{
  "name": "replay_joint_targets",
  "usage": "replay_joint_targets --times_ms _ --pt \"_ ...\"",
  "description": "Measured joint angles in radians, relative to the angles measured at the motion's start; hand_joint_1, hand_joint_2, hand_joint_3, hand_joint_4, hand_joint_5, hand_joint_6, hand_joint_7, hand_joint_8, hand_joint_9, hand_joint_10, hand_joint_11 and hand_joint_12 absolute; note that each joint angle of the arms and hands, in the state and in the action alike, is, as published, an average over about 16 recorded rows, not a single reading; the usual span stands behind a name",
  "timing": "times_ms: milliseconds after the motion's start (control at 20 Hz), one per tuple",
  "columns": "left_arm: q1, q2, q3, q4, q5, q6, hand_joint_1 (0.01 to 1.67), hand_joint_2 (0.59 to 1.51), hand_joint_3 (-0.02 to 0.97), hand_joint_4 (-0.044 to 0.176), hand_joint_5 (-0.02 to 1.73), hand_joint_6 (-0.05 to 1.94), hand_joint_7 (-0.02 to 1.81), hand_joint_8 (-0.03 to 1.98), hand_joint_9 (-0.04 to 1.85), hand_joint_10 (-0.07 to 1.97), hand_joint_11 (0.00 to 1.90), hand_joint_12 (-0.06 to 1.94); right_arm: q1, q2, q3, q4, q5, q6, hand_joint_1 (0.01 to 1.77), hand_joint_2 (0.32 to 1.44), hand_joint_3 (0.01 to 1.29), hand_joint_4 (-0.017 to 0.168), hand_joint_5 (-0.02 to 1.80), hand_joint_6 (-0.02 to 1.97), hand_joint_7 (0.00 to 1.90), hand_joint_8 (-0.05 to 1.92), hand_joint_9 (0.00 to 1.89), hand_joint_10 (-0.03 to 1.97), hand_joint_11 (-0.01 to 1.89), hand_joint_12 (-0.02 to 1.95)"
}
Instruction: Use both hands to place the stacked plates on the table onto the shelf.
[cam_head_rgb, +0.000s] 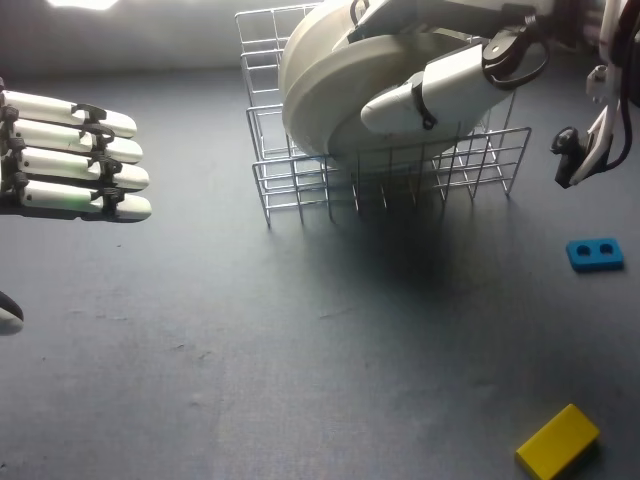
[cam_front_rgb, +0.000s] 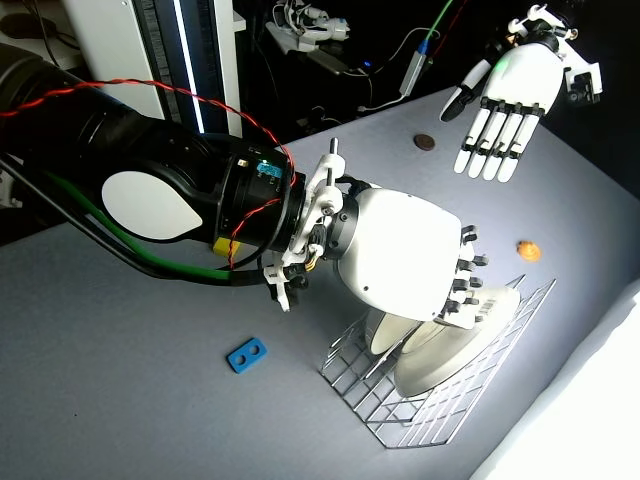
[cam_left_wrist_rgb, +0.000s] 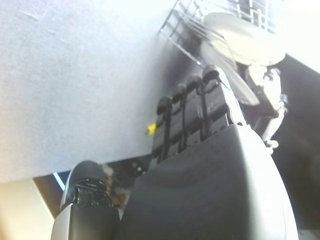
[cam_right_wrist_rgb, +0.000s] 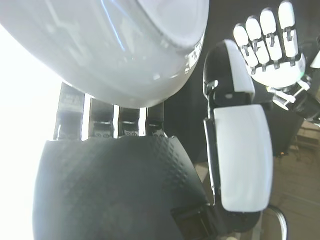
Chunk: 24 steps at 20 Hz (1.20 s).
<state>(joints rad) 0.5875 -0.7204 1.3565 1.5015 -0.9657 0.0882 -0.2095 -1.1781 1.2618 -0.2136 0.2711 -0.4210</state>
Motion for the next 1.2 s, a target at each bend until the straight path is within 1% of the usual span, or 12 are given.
replay_joint_targets --times_ms 250,500,800,1000,1200 --pt "-0.003 0.000 -0.001 0.001 -0.008 0.000 0.02 1.184 -0.010 0.001 0.12 0.02 0.10 0.02 0.08 0.00 0.04 0.02 0.004 0.003 -0.006 -0.008 0.005 -0.002 0.73 1.08 0.01 -0.008 0.59 0.02 0.65 0.01 0.63 0.02 0.30 1.05" --pt "-0.009 0.000 -0.003 0.002 -0.018 0.000 0.02 1.184 -0.010 0.001 0.12 0.02 0.10 0.02 0.08 0.00 0.03 0.02 0.005 0.005 -0.010 -0.017 0.013 -0.006 0.70 1.06 0.01 -0.006 0.47 0.02 0.50 0.01 0.48 0.02 0.17 0.96" --pt "-0.034 0.001 -0.020 0.003 -0.047 0.001 0.02 1.185 -0.010 0.001 0.13 0.02 0.10 0.02 0.08 0.00 0.02 0.03 0.024 0.029 -0.035 -0.039 0.028 -0.006 0.67 1.05 0.01 -0.003 0.35 0.01 0.36 0.01 0.33 0.02 0.04 0.86" --pt "-0.053 0.002 -0.034 0.005 -0.079 0.001 0.02 1.185 -0.010 0.001 0.13 0.02 0.11 0.02 0.09 0.00 0.03 0.04 0.037 0.070 -0.077 -0.103 0.063 0.007 0.64 1.03 0.01 -0.002 0.30 0.01 0.29 0.01 0.26 0.02 0.01 0.77" --pt "-0.079 0.004 -0.051 0.000 -0.114 0.002 0.02 1.186 -0.010 0.001 0.13 0.02 0.10 0.02 0.09 0.00 0.03 0.05 0.033 0.134 -0.145 -0.212 0.130 0.026 0.60 1.01 0.01 -0.002 0.28 0.01 0.27 0.01 0.25 0.02 0.01 0.73"
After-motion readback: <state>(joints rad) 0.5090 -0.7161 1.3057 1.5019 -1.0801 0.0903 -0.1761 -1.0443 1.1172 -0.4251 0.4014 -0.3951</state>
